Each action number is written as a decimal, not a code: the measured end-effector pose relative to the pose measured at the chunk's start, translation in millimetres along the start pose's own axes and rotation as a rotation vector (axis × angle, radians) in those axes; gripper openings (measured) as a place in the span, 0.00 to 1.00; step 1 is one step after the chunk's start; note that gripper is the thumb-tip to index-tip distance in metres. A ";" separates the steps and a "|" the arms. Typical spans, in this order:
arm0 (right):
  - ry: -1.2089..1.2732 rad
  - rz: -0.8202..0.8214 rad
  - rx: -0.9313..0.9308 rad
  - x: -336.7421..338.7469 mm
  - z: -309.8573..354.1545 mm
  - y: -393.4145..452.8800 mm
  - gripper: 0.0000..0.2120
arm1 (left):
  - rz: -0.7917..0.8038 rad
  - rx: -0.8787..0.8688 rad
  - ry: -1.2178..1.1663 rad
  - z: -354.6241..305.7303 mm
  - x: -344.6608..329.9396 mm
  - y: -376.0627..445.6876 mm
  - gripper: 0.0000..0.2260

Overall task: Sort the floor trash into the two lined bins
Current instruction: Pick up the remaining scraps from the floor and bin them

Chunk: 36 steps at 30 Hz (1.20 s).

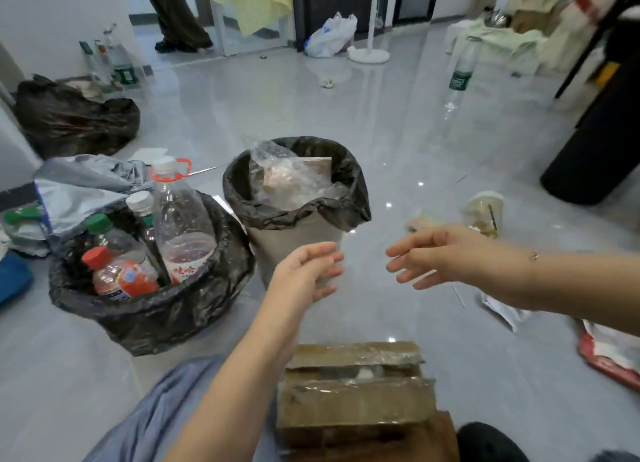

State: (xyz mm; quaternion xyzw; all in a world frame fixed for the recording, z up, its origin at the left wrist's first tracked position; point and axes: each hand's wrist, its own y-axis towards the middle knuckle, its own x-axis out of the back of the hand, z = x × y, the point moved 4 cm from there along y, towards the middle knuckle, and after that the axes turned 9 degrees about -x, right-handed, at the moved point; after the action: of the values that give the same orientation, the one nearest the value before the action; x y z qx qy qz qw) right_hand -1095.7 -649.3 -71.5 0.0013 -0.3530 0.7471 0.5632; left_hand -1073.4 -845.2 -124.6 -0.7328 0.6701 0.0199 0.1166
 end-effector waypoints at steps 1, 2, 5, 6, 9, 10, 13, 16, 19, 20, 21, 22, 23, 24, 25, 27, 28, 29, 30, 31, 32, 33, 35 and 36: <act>-0.008 -0.018 -0.009 12.1 -12.4 -5.8 0.07 | 0.024 0.011 0.008 5.4 -16.2 1.2 0.08; -0.019 -0.025 -0.009 17.8 -20.2 -7.9 0.07 | 0.035 0.014 0.019 9.2 -24.1 2.9 0.08; -0.013 -0.059 -0.033 41.8 -52.7 -14.0 0.08 | 0.105 0.039 0.032 24.1 -61.3 6.8 0.07; -0.001 -0.075 -0.043 48.8 -62.9 -13.5 0.08 | 0.130 0.051 0.036 28.8 -72.6 7.9 0.08; 0.055 -0.114 -0.061 68.1 -94.2 -5.9 0.09 | 0.208 0.089 0.078 44.7 -104.2 13.0 0.09; 0.064 -0.131 -0.059 73.6 -104.7 -2.3 0.09 | 0.228 0.102 0.097 50.9 -113.3 15.9 0.09; -0.118 -0.242 -0.030 90.8 -139.5 13.2 0.09 | 0.265 0.122 0.167 70.0 -136.7 29.6 0.09; -0.355 -0.314 -0.068 108.1 -177.3 31.8 0.10 | 0.292 0.149 0.217 88.9 -159.8 47.1 0.10; -0.511 -0.340 -0.159 128.1 -211.0 50.4 0.12 | 0.332 0.179 0.275 109.9 -185.5 65.7 0.09; -0.542 -0.342 -0.185 133.6 -220.3 56.8 0.13 | 0.342 0.191 0.289 116.8 -192.8 71.4 0.09; -0.557 -0.343 -0.215 139.1 -230.1 63.7 0.15 | 0.354 0.203 0.308 123.7 -199.9 76.5 0.10; -0.554 -0.345 -0.248 146.3 -241.9 71.9 0.16 | 0.371 0.221 0.326 132.9 -209.6 83.5 0.10; -0.548 -0.354 -0.268 149.9 -249.6 78.2 0.18 | 0.380 0.232 0.346 139.5 -214.3 88.0 0.10; -0.543 -0.375 -0.284 153.9 -256.7 84.3 0.19 | 0.389 0.241 0.366 146.9 -219.0 93.8 0.10; -0.552 -0.404 -0.291 158.6 -263.7 91.2 0.19 | 0.400 0.244 0.394 154.6 -224.1 100.3 0.10; -0.641 -0.455 -0.263 163.8 -272.0 102.7 0.21 | 0.412 0.235 0.466 169.8 -229.8 113.0 0.09; -0.703 -0.462 -0.231 166.5 -276.2 110.3 0.22 | 0.422 0.228 0.510 178.8 -233.9 121.9 0.09; -0.761 -0.463 -0.188 167.7 -277.2 115.8 0.22 | 0.428 0.219 0.554 185.5 -236.2 128.8 0.09; -0.810 -0.457 -0.146 168.6 -278.1 121.1 0.22 | 0.431 0.209 0.599 191.7 -238.7 135.7 0.09; -0.846 -0.444 -0.118 169.9 -280.8 126.7 0.21 | 0.429 0.204 0.645 199.5 -242.3 143.1 0.08; -0.880 -0.429 -0.096 169.5 -282.3 131.3 0.21 | 0.417 0.195 0.700 205.9 -243.7 149.6 0.06; -0.914 -0.403 -0.085 168.4 -284.9 136.0 0.21 | 0.406 0.182 0.779 212.2 -245.2 155.9 0.04; -0.972 -0.349 -0.079 165.1 -293.1 144.3 0.22 | 0.394 0.158 0.968 224.4 -248.7 165.9 0.05; -0.988 -0.335 -0.069 163.0 -296.7 147.1 0.22 | 0.399 0.151 1.041 228.8 -249.6 168.9 0.07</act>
State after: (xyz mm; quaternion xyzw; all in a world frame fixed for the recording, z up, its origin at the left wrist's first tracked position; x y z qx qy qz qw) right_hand -1161.8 -372.4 -306.5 0.3913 -0.5960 0.5450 0.4411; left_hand -1236.2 -568.7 -325.1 -0.4948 0.7643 -0.3706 -0.1835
